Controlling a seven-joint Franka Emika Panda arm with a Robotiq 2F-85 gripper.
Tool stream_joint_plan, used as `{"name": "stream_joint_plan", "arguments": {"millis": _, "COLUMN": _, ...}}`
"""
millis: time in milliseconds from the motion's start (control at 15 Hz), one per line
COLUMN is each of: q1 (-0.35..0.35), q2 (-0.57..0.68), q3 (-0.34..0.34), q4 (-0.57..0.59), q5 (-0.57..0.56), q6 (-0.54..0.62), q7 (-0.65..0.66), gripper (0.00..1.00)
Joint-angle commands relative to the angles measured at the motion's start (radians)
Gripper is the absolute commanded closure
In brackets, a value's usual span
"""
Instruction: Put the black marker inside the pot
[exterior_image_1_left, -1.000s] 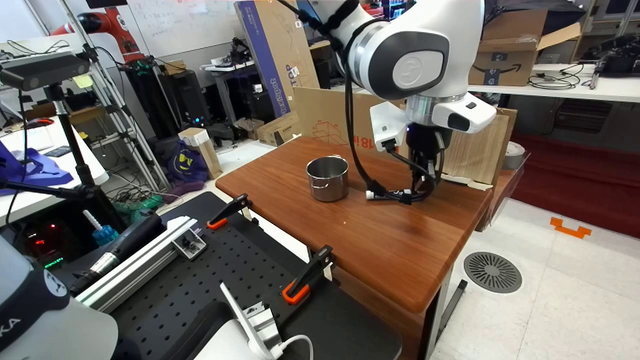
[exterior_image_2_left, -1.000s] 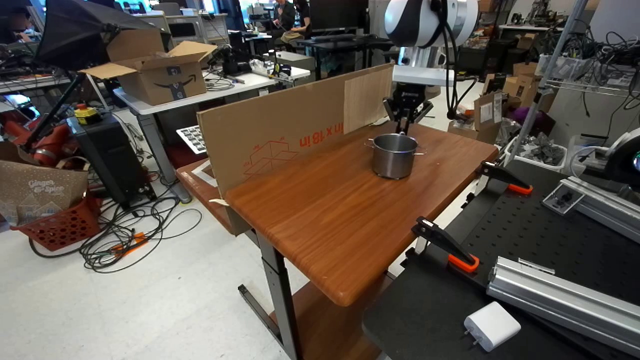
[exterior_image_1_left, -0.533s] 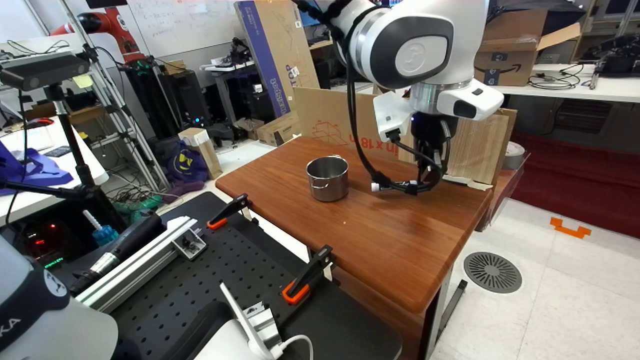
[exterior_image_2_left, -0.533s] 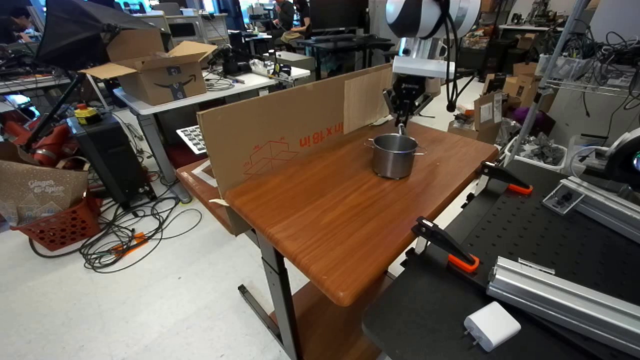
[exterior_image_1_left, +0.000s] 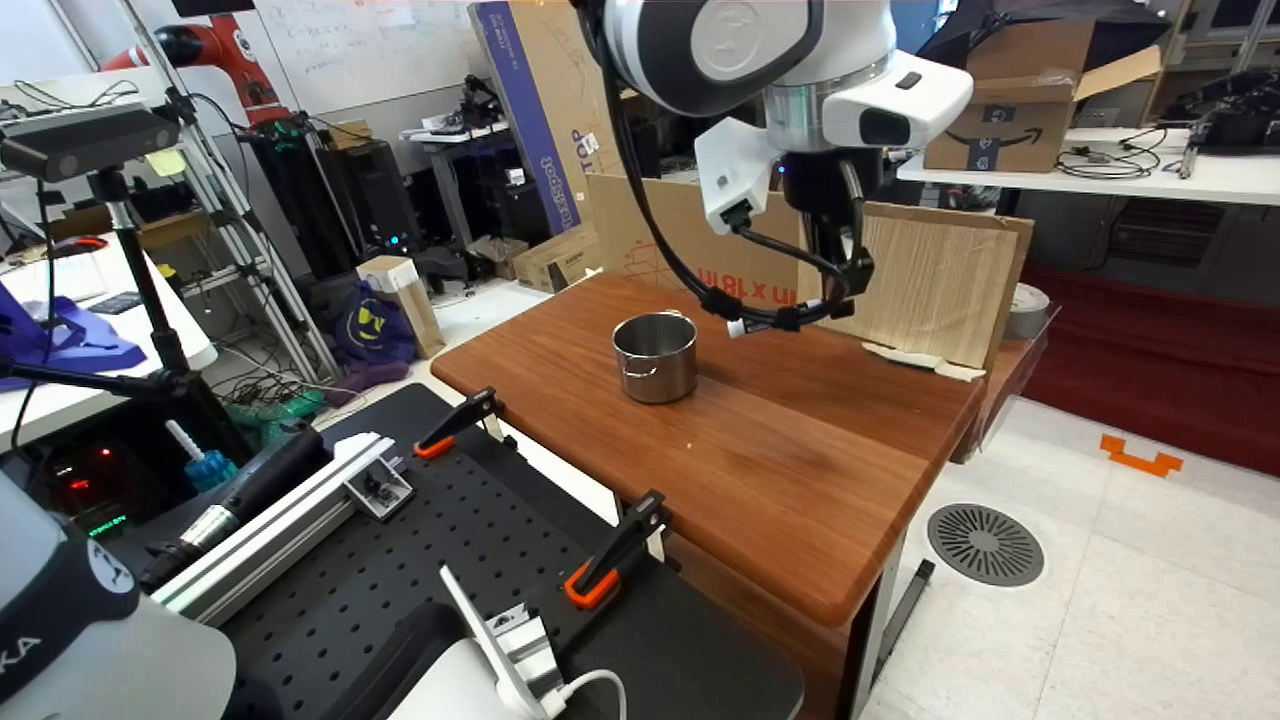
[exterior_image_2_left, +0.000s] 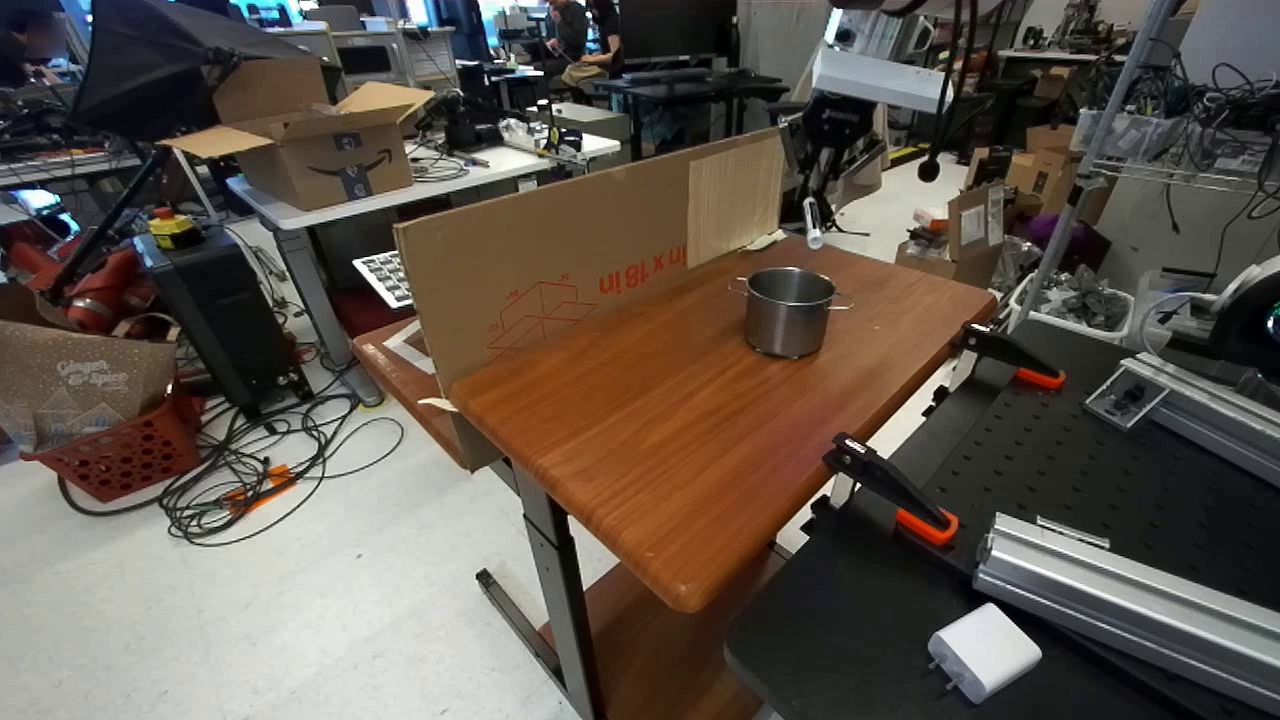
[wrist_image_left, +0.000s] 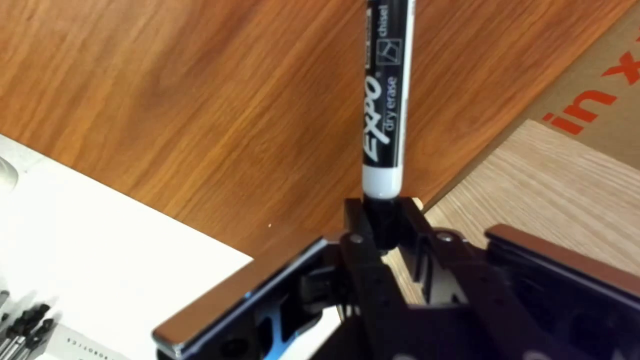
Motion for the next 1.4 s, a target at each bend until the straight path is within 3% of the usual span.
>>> {"name": "stream_joint_plan", "arguments": {"millis": 0, "q1": 0.049, "q2": -0.103, "q3": -0.02, "q4": -0.162, "q5": -0.064, "q6": 0.188, "q7": 0.023, "gripper": 0.95}}
{"name": "stream_joint_plan", "arguments": {"millis": 200, "q1": 0.121, "q2": -0.142, "q3": -0.062, "q4": -0.258, "q5": -0.119, "q6": 0.337, "q7": 0.068, "gripper": 0.95}}
{"name": "stream_joint_plan", "arguments": {"millis": 467, "q1": 0.292, "q2": -0.129, "q3": -0.2, "q4": -0.313, "q5": -0.181, "q6": 0.455, "q7": 0.132, "gripper": 0.95}}
{"name": "stream_joint_plan", "arguments": {"millis": 867, "q1": 0.514, "q2": -0.111, "q3": -0.346, "q4": -0.333, "q5": -0.158, "q6": 0.468, "q7": 0.134, "gripper": 0.95}}
{"name": "stream_joint_plan", "arguments": {"millis": 1333, "q1": 0.637, "q2": -0.096, "q3": -0.41, "q4": -0.332, "q5": -0.154, "q6": 0.445, "q7": 0.13, "gripper": 0.95}}
